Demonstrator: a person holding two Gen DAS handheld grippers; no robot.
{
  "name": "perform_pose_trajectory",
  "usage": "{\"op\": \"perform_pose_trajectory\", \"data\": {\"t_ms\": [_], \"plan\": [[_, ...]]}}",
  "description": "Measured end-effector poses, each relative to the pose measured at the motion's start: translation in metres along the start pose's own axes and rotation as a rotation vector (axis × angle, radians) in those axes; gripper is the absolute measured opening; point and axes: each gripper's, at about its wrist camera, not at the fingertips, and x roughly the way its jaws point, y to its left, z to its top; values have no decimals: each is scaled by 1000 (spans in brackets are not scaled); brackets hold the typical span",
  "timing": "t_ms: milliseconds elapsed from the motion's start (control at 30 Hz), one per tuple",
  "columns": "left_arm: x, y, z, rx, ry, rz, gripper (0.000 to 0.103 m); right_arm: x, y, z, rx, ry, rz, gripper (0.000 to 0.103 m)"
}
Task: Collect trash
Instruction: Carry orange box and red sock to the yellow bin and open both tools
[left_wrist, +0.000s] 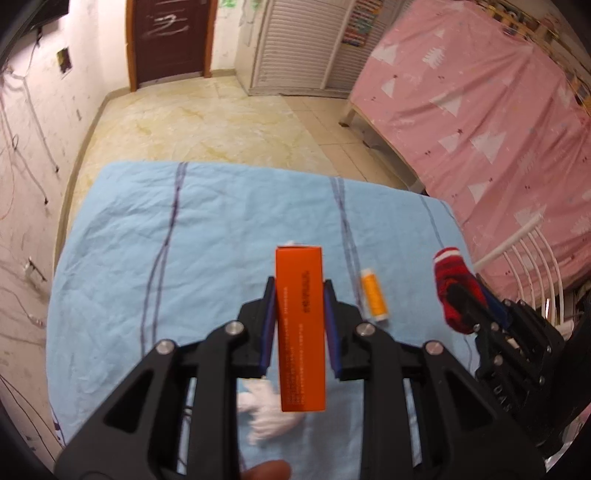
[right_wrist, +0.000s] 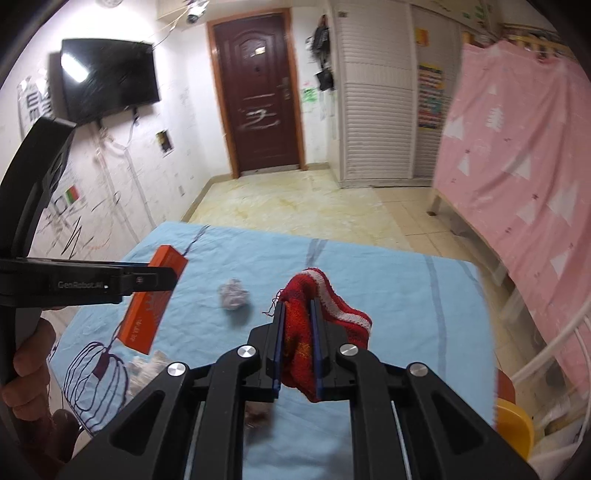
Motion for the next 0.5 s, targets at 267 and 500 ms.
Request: {"op": "perform_pose_trajectory", "data": {"t_ms": [267, 500], "plan": [[1, -73, -6, 121, 13, -56, 22, -53, -79, -32, 113, -54, -114, 6], [12, -155, -13, 242, 69, -167, 22, -89, -157, -76, 226, -56, -239, 6]]}}
